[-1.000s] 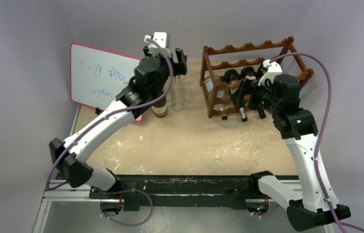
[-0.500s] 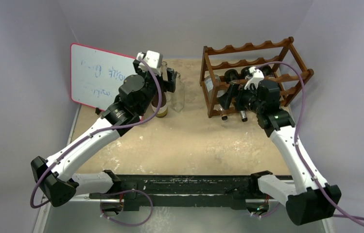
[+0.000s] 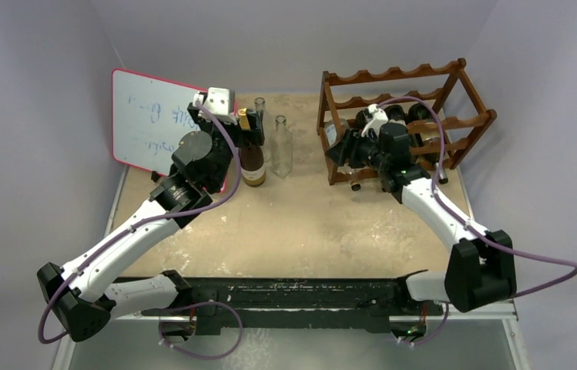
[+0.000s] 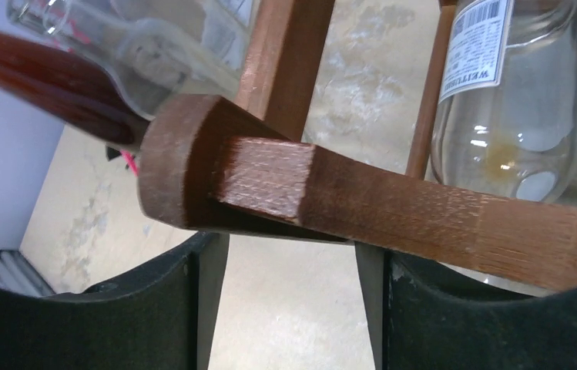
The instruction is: Take the wine bottle off the wine rack
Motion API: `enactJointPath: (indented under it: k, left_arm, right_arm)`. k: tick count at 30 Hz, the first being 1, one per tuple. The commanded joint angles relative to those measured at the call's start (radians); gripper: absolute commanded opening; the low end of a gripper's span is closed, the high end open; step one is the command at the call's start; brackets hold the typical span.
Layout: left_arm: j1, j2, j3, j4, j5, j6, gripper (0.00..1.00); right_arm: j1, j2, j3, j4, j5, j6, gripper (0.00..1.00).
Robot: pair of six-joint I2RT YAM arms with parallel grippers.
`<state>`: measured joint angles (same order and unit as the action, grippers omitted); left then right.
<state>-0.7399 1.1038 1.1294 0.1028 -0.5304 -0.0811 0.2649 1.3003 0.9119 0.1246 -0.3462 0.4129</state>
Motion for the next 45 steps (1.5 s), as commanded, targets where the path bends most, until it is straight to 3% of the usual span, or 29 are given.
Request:
enactJointPath:
  k: [1,5,15,21,24,33,38,41,45]
  left_arm:
    - [0.000,-0.022,-0.018,0.067,-0.040,0.020,0.87]
    - [-0.001,-0.018,-0.025,0.075,-0.043,0.020,0.87]
    - [0.000,-0.002,-0.034,0.083,-0.065,0.028,0.87]
    - [0.000,0.001,-0.036,0.085,-0.069,0.023,0.86]
    - [-0.001,0.010,-0.044,0.090,-0.076,0.021,0.86]
    - [-0.002,0.001,-0.037,0.080,-0.068,-0.005,0.86]
    - [-0.009,-0.002,-0.039,0.081,-0.072,-0.002,0.86]
    - [-0.010,0.006,-0.050,0.094,-0.083,0.002,0.86]
    - [-0.016,0.023,-0.045,0.086,-0.070,0.003,0.86]
  right_arm:
    - [0.011,0.048,0.089,0.149,0.056,0.029,0.59]
    - [0.011,0.133,0.145,0.185,0.044,0.042,0.52]
    - [0.011,0.341,0.300,0.241,0.005,0.068,0.51]
    - [0.018,0.347,0.344,0.186,-0.017,0.038,0.55]
    - [0.019,0.237,0.282,0.178,-0.002,0.005,0.57]
    - [0.012,-0.083,0.008,0.037,0.211,-0.082,0.80]
    - [-0.115,-0.193,-0.196,0.174,0.158,0.014,0.82]
    - [-0.228,-0.185,-0.281,0.286,0.042,0.072,0.82]
    - [-0.263,-0.139,-0.376,0.477,0.011,0.114,0.82]
